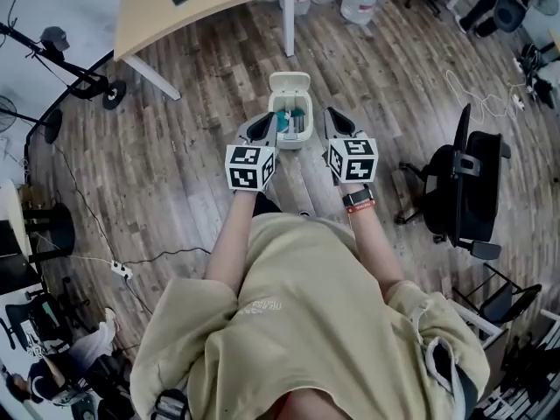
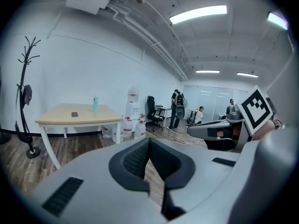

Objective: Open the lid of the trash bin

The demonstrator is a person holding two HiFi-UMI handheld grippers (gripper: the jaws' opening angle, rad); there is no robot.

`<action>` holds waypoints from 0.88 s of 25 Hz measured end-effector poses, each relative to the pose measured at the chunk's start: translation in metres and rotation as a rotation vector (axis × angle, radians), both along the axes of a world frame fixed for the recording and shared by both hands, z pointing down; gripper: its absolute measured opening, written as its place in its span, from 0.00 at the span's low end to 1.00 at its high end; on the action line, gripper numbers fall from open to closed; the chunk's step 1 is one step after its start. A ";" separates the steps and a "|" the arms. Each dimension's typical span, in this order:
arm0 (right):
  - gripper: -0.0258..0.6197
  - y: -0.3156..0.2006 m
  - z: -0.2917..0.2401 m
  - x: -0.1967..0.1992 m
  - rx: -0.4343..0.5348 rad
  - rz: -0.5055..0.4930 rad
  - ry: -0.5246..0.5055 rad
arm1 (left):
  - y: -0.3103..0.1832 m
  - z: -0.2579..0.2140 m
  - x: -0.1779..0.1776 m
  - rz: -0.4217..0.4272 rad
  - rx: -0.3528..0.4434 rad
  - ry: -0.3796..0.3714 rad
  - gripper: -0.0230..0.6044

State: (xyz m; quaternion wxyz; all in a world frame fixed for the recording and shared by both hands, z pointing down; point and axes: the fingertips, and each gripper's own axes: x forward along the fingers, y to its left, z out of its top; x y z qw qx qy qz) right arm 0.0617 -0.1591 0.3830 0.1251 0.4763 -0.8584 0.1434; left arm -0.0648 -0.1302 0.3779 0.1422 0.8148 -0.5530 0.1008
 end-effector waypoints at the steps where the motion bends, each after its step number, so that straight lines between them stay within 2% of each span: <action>1: 0.06 0.002 -0.010 -0.001 0.022 0.001 -0.008 | 0.002 -0.009 -0.001 -0.002 0.019 0.001 0.08; 7: 0.06 0.012 -0.059 0.014 0.154 0.014 -0.077 | 0.012 -0.053 0.015 -0.002 0.134 -0.015 0.07; 11: 0.06 0.021 -0.079 0.020 0.217 0.023 -0.088 | 0.023 -0.071 0.020 -0.014 0.189 -0.017 0.07; 16: 0.06 0.027 -0.083 0.021 0.235 0.041 -0.107 | 0.028 -0.084 0.017 -0.030 0.223 -0.023 0.08; 22: 0.06 0.026 -0.084 0.022 0.220 0.044 -0.122 | 0.027 -0.086 0.019 -0.020 0.219 -0.017 0.08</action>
